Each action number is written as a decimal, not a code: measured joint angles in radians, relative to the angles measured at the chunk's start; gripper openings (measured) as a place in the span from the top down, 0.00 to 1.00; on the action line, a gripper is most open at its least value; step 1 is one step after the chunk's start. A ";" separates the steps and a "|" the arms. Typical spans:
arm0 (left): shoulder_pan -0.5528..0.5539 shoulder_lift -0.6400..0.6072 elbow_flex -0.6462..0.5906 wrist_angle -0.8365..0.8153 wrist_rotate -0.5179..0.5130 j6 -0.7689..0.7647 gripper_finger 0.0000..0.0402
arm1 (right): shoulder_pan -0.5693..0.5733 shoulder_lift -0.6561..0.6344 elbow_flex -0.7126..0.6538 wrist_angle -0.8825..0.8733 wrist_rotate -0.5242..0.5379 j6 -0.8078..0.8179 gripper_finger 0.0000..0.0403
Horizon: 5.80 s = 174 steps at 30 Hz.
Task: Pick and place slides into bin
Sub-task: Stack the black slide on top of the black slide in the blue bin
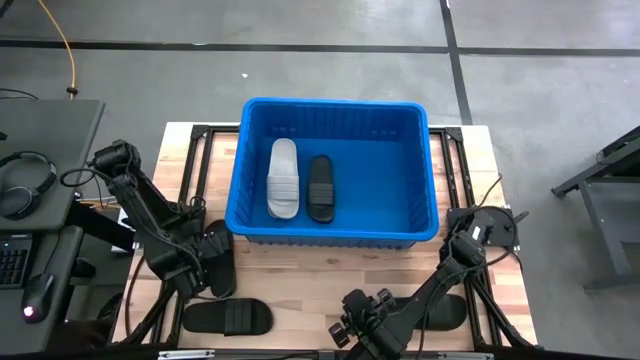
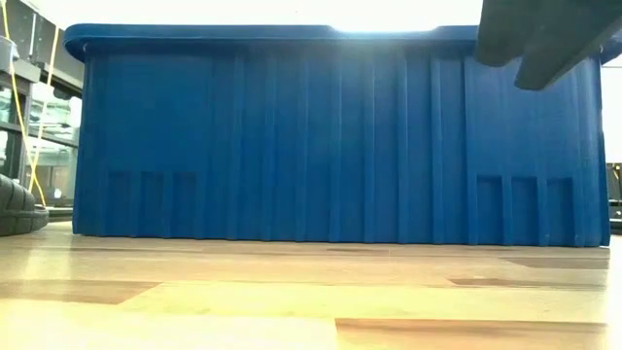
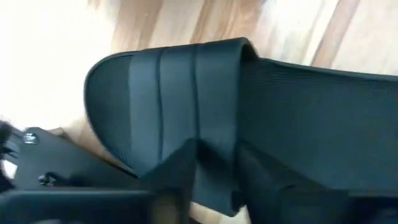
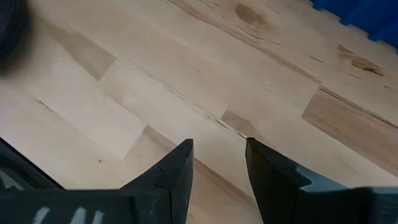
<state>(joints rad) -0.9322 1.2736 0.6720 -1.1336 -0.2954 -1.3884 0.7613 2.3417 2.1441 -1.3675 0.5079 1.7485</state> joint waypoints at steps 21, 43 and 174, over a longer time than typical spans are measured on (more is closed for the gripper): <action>0.079 -0.092 0.349 -0.440 0.011 0.090 1.00 | -0.028 0.000 0.000 0.000 0.041 -0.056 0.66; -0.106 -0.112 0.819 -0.431 0.021 0.047 1.00 | -0.111 -0.078 0.002 0.116 0.011 -0.240 0.66; 0.160 -0.133 1.020 -0.438 -0.802 0.844 0.68 | -0.880 -0.443 0.001 0.557 -0.737 -0.964 0.99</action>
<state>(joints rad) -0.7721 1.1404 1.6917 -1.5717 -1.0972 -0.5440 -0.1186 1.8986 2.1448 -0.8103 -0.2292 0.7846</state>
